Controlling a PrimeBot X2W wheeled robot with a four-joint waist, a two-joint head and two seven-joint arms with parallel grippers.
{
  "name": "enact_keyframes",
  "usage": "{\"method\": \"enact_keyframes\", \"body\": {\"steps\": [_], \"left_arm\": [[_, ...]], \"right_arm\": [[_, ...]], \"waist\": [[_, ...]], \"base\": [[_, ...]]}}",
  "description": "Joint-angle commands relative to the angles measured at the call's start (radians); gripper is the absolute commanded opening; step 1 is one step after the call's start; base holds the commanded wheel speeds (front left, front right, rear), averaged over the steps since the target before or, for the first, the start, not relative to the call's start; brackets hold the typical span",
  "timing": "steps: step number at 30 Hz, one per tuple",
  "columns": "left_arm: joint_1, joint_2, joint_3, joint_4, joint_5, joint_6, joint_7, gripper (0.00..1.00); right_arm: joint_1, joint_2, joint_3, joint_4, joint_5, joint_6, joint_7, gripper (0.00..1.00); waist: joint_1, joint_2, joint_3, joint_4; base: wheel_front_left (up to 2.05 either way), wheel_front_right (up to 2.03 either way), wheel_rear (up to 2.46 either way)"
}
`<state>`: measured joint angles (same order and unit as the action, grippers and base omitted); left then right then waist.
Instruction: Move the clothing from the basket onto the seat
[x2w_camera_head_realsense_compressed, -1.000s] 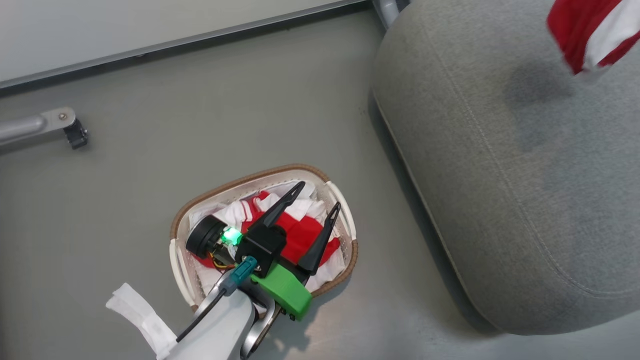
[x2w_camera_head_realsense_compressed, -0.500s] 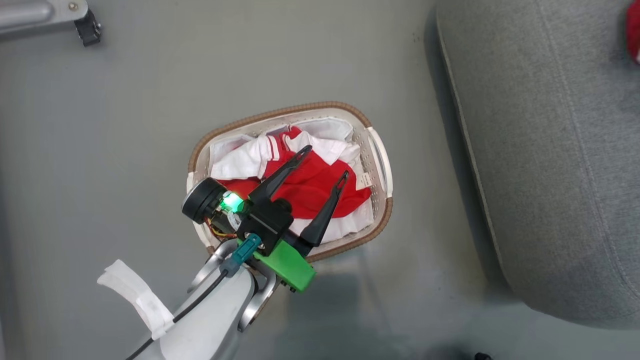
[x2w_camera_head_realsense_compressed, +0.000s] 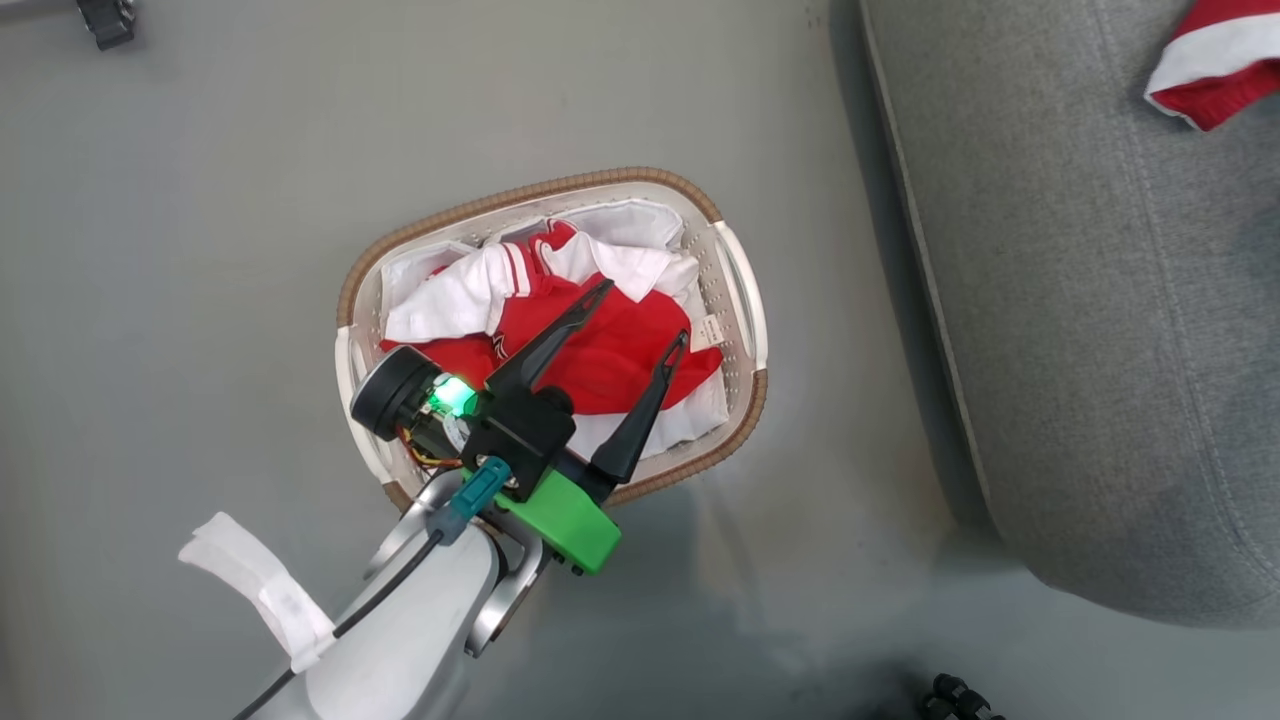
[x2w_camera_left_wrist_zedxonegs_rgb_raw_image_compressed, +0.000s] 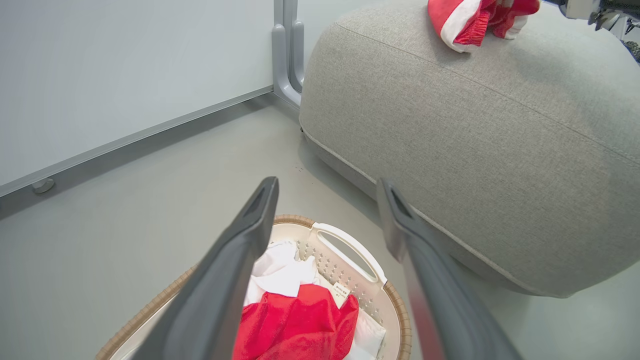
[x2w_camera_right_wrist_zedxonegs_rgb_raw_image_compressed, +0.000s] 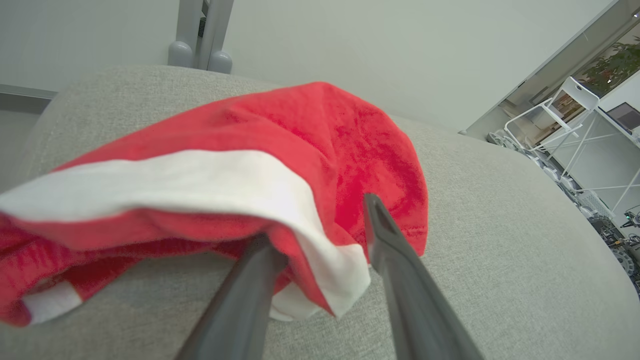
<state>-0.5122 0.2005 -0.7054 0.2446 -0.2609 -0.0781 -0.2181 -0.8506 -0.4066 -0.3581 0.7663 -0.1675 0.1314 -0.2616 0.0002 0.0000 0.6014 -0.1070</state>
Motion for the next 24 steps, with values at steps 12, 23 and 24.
{"method": "enact_keyframes", "body": {"steps": [12,23,24], "left_arm": [[0.045,-0.004,0.071,0.019,-0.081,0.028,-0.036,1.00],[0.131,-0.025,0.216,0.063,-0.128,0.056,-0.047,1.00],[0.143,-0.026,0.234,0.060,-0.128,0.058,-0.047,1.00]], "right_arm": [[0.222,0.053,0.046,-0.136,0.041,-0.001,-0.005,1.00],[0.294,0.096,0.140,-0.235,0.087,-0.001,-0.005,1.00],[0.298,0.100,0.150,-0.244,0.093,-0.001,-0.005,1.00]], "waist": [[-0.0002,0.0000,-0.153,-0.022],[-0.0002,0.0000,-0.332,0.012],[-0.0002,0.0000,-0.343,0.017]], "base": [[0.00,0.00,0.00],[0.00,0.00,0.00],[0.00,0.00,0.00]]}}
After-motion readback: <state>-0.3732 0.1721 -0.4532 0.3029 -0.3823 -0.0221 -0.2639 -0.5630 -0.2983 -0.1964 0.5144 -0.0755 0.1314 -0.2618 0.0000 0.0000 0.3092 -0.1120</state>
